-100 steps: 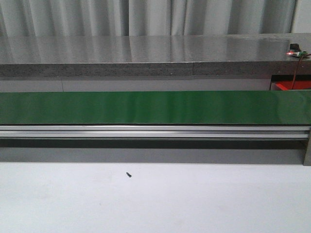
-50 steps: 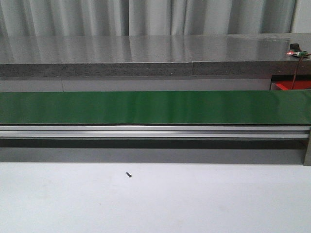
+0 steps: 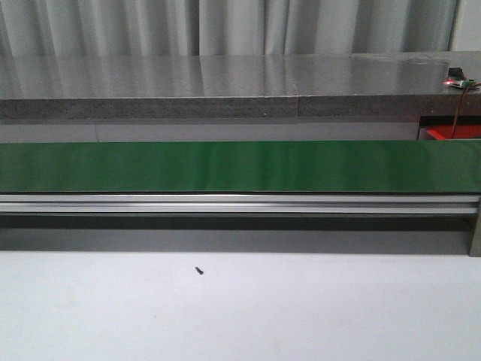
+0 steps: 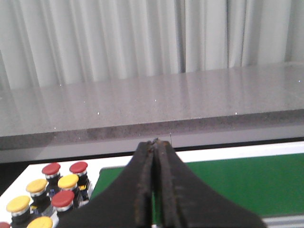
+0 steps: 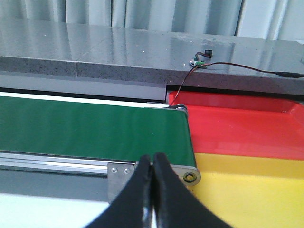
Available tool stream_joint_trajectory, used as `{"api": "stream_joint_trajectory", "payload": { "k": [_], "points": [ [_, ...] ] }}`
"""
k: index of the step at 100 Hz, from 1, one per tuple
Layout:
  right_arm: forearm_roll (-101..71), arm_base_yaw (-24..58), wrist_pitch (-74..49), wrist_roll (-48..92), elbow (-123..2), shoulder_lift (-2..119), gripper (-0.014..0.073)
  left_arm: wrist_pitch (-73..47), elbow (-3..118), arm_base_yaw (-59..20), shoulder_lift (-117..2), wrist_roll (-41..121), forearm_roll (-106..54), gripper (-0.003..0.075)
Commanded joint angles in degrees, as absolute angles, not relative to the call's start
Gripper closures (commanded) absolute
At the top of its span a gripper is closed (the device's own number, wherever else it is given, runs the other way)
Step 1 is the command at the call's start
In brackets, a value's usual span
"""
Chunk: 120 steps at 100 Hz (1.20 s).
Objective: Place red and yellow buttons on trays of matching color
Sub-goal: 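Move the left gripper over the cluster of red and yellow buttons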
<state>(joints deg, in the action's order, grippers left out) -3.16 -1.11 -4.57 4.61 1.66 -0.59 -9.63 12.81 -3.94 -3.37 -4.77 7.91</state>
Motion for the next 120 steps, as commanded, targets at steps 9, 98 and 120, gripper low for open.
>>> {"api": "stream_joint_trajectory", "payload": {
  "k": [9, 98, 120],
  "points": [
    [-3.1, -1.4, 0.0, 4.8, 0.6, -1.7, 0.0642, -2.6, 16.0, -3.9, -4.5, -5.2, 6.2, 0.0740],
    [-3.1, -1.4, 0.0, 4.8, 0.6, -1.7, 0.0642, -36.2, 44.1, 2.3, -41.3, -25.0, 12.9, 0.0739],
    [-3.1, -1.4, 0.0, 4.8, 0.6, -1.7, 0.0642, -35.9, 47.7, 7.6, -48.7, -25.0, 12.5, 0.0559]
  ]
}}
